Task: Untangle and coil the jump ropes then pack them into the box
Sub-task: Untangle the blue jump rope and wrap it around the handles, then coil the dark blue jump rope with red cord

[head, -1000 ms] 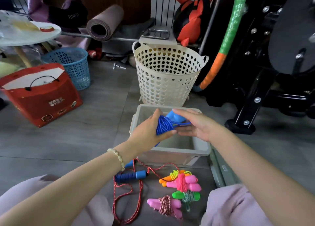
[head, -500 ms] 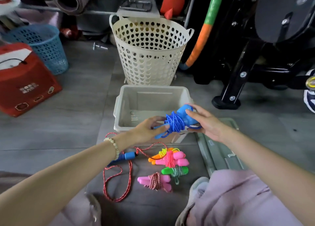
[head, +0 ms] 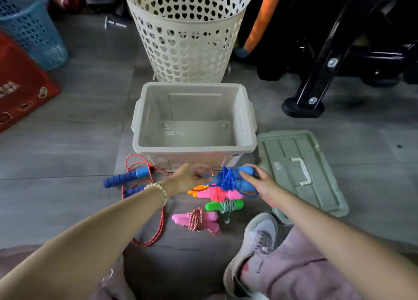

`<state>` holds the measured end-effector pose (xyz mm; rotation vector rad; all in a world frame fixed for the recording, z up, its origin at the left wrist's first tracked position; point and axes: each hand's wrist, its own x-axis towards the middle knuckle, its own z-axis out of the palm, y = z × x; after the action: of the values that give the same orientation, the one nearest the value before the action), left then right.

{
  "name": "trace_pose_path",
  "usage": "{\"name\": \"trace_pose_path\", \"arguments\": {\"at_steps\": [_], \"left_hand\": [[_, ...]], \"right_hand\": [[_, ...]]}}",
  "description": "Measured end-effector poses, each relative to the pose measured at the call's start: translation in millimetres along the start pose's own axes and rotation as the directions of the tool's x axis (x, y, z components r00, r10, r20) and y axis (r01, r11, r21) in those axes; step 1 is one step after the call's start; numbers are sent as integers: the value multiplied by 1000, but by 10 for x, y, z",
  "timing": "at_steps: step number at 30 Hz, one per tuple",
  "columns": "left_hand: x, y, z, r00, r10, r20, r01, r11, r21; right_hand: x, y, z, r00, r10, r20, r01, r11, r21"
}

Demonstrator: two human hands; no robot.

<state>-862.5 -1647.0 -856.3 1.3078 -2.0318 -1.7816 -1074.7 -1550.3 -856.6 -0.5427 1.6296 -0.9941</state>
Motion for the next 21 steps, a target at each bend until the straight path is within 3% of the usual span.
{"name": "trace_pose_path", "arguments": {"at_steps": [3, 7, 11, 16, 21], "left_hand": [[91, -238, 15, 993, -60, -104, 65, 997, 43], [244, -428, 98, 934, -258, -247, 223, 961, -160], [323, -464, 241, 879, -358, -315, 284, 924, -256], [323, -271, 243, 900, -254, -353, 189, 959, -209], [218, -302, -33, 932, -116, -345, 130, 991, 18]], "right_hand": [[171, 221, 28, 1000, 2, -8, -1, 1000, 28], [368, 335, 108, 1000, -1, 1, 1, 1000, -19], [543, 361, 160, 994, -28, -108, 17, 995, -103], [672, 357, 111, 995, 40, -89, -54, 986, -159], [607, 276, 59, 994, -106, -40, 87, 938, -336]]}}
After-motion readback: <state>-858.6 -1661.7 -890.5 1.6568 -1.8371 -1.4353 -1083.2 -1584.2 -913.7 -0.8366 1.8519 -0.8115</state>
